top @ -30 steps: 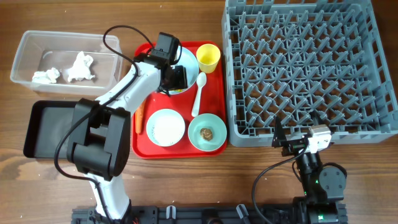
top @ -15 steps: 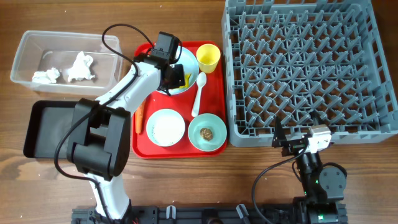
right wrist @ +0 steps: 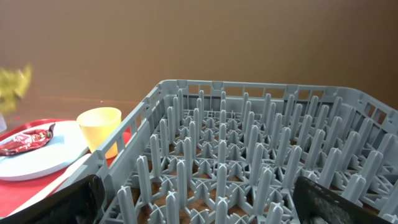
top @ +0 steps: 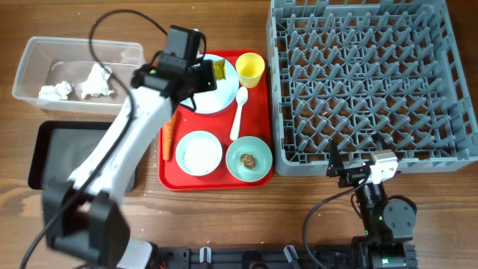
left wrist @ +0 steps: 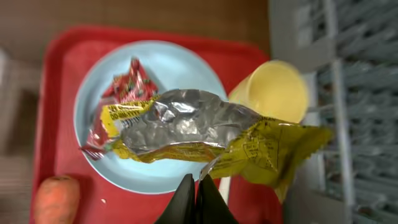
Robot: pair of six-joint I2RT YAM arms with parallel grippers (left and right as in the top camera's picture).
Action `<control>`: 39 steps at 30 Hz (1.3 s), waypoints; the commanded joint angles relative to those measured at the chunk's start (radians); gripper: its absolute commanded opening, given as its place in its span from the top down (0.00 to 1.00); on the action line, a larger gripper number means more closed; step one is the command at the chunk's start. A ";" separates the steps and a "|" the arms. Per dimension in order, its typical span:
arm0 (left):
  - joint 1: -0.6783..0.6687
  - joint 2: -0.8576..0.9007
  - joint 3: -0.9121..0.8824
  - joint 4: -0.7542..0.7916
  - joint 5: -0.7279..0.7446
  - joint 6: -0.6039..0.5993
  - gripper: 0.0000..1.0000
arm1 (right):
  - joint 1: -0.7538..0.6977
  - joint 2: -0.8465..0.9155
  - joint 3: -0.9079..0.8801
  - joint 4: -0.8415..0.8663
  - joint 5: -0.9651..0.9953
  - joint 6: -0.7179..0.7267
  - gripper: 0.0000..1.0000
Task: Sort waste into correct bins and load items into the dishwasher rack
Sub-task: 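Drop the yellow wrapper into the clear bin with left gripper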
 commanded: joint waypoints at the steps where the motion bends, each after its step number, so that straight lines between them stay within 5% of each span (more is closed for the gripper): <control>1: 0.060 -0.113 -0.003 0.006 -0.126 0.006 0.96 | 0.002 -0.001 -0.001 0.006 0.002 -0.012 0.00; 18: 0.587 0.103 -0.003 0.226 -0.206 0.066 0.94 | 0.002 -0.001 -0.001 0.006 0.002 -0.011 0.00; 21: 0.633 0.178 -0.003 0.285 -0.206 0.066 0.66 | 0.002 -0.001 -0.001 0.006 0.002 -0.011 0.00; 25: 0.665 0.239 -0.003 0.348 -0.169 0.067 0.43 | 0.002 -0.001 -0.001 0.006 0.002 -0.011 0.00; 28: 0.673 0.233 -0.002 0.388 -0.099 0.116 0.31 | 0.002 -0.001 -0.001 0.006 0.002 -0.011 0.00; 33: 0.655 0.146 0.031 0.398 -0.027 0.142 0.28 | 0.002 -0.001 -0.001 0.006 0.002 -0.011 0.00; 35: 0.634 0.064 0.038 0.393 0.092 0.142 0.22 | 0.002 -0.001 -0.001 0.006 0.002 -0.012 0.00; 37: 0.611 -0.005 0.038 0.382 0.274 0.142 0.04 | 0.002 -0.001 -0.001 0.006 0.002 -0.012 0.00; 39: 0.589 -0.043 0.038 0.382 0.436 0.141 0.00 | 0.002 -0.001 -0.001 0.006 0.002 -0.012 0.00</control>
